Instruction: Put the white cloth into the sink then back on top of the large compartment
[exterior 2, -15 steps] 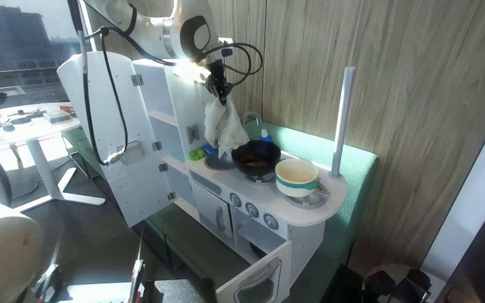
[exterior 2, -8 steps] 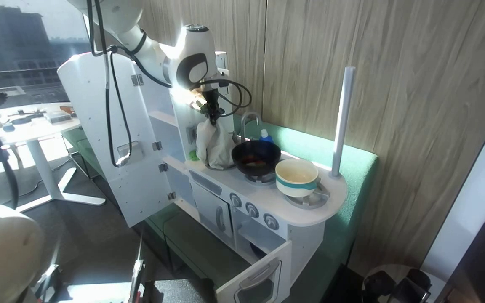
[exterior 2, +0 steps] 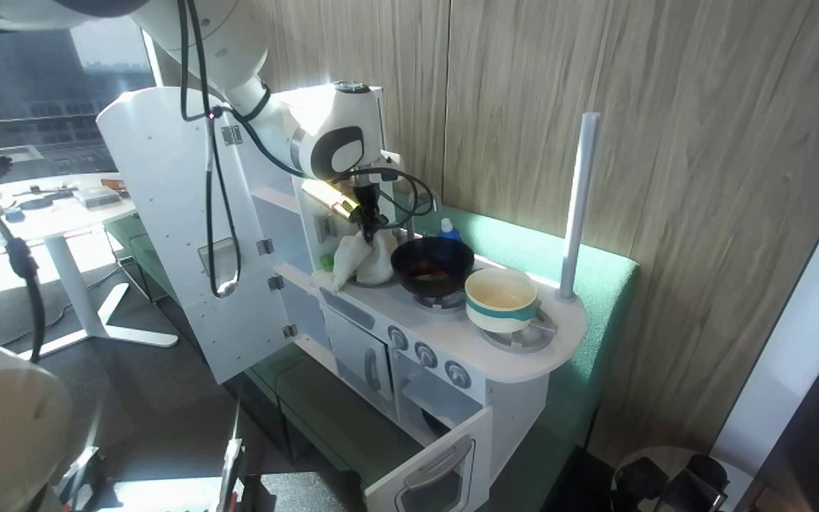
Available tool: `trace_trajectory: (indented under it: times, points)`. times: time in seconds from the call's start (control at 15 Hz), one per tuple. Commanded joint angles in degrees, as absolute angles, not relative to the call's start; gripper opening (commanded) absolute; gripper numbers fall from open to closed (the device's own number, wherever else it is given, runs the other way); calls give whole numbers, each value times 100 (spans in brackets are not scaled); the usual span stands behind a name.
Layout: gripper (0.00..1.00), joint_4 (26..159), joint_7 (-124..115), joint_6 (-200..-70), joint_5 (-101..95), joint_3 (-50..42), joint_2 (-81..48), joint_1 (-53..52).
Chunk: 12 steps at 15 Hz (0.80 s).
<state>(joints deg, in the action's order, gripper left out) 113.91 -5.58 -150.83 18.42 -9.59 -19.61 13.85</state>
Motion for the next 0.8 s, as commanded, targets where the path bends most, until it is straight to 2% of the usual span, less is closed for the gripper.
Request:
trace_trajectory:
  times: [0.0, 0.33, 0.4, 0.47, 0.53, 0.67, 0.73]
  points:
    - [2, 11186, -682, -14938, 1611, -1059, -2133, 1429]
    - [4, 10984, -675, -14790, 1647, -996, -2353, 1470]
    - [33, 11024, -784, -14874, 1564, -1066, -2288, 1420]
    - [35, 11140, -682, -14934, 1677, -1005, -2026, 1465]
    - [16, 11161, -642, -14942, 1654, -986, -2265, 1474]
    - [32, 11127, -643, -14945, 1657, -991, -2178, 1473]
    - [35, 11127, -643, -14942, 1658, -993, -2138, 1471]
